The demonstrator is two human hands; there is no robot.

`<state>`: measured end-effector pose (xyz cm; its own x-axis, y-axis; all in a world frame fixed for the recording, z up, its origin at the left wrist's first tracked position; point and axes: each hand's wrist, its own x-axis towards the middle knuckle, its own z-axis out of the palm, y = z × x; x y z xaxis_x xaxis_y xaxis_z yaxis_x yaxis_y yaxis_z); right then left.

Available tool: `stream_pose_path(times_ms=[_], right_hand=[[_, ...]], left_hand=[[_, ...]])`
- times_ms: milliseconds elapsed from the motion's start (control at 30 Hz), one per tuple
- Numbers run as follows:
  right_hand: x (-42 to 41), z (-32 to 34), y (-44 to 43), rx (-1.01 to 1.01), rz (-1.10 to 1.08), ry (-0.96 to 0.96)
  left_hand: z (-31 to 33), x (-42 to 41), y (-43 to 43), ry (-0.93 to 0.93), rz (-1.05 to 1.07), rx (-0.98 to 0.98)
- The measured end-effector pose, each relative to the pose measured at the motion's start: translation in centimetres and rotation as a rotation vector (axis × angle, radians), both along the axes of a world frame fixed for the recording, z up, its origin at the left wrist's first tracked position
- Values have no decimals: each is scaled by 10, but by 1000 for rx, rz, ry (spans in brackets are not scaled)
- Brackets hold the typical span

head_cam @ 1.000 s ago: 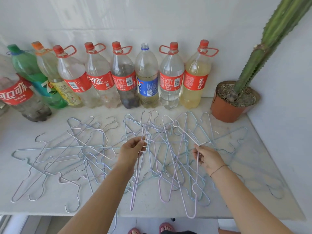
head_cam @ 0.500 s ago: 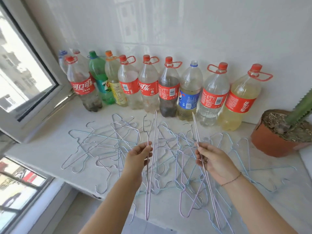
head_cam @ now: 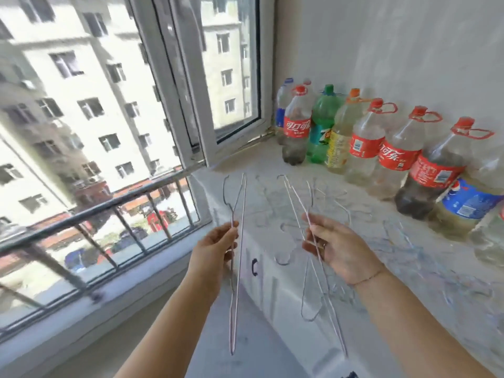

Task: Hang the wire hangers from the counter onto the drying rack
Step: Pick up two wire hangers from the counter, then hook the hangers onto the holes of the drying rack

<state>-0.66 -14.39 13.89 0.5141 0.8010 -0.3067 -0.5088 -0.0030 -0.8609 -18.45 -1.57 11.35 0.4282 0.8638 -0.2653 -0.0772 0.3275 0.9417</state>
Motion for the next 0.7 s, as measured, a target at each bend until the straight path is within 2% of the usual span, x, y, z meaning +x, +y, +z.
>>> stream_pose_path(times_ms=[167, 300, 700], right_hand=[[-110, 10, 52, 25, 249, -62], [-212, 16, 74, 81, 432, -36], [-511, 20, 62, 93, 947, -42]], left_hand=[[12, -135, 1, -2, 246, 31], [20, -252, -25, -24, 390, 7], [34, -532, -163, -87, 872, 30]])
